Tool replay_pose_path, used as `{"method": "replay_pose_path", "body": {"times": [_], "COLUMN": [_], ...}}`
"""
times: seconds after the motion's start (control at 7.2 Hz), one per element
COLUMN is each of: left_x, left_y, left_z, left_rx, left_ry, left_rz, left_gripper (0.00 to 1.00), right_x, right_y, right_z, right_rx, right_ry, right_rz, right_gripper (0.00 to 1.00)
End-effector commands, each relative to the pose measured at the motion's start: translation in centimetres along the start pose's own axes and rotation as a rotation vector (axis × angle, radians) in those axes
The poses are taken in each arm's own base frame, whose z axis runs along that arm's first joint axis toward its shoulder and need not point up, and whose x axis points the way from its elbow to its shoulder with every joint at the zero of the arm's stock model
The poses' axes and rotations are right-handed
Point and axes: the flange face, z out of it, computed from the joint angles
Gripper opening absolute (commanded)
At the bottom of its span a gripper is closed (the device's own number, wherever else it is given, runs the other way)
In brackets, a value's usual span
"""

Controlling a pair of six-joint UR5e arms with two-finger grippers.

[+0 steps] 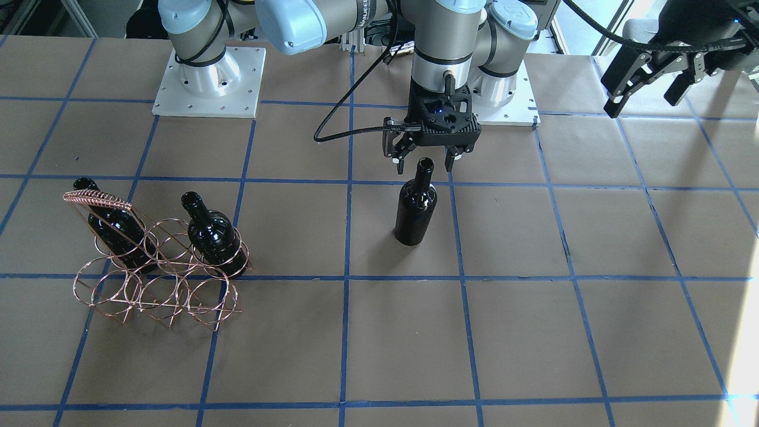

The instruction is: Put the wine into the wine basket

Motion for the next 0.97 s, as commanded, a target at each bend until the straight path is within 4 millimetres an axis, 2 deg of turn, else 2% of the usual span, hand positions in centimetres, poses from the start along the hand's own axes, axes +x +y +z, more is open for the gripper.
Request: {"method": "replay_pose_path", "body": {"times": [0.0, 0.14, 0.42, 0.56, 0.83], "left_x": [0.1, 0.2, 0.4, 0.9, 6.4], "left_y": [0.1, 0.2, 0.2, 0.4, 1.4], "left_z": [0.3, 0.4, 0.8, 0.7, 1.4], "left_rx": [-0.008, -0.012, -0.018, -0.017, -0.009], "left_ry": [-0.004, -0.004, 0.000, 0.006, 0.004], "left_rz": [0.002, 0.004, -0.009, -0.038, -0.068], "left_gripper": [1.00, 1.00, 1.00, 1.00, 1.00], "right_x": [-0.2, -0.2, -0.6, -0.7, -0.8], "right_y": [0.1, 0.1, 0.5, 0.6, 0.7], "right_z": [0.7, 0.9, 1.1, 1.1, 1.2], "right_rx": [-0.007, -0.010, -0.018, -0.018, -0.024], "right_ry": [0.011, 0.011, 0.008, 0.006, 0.006], "right_rz": [-0.002, -0.003, -0.009, -0.009, 0.008], "right_gripper": [0.83, 0.78, 0.54, 0.46, 0.24]}}
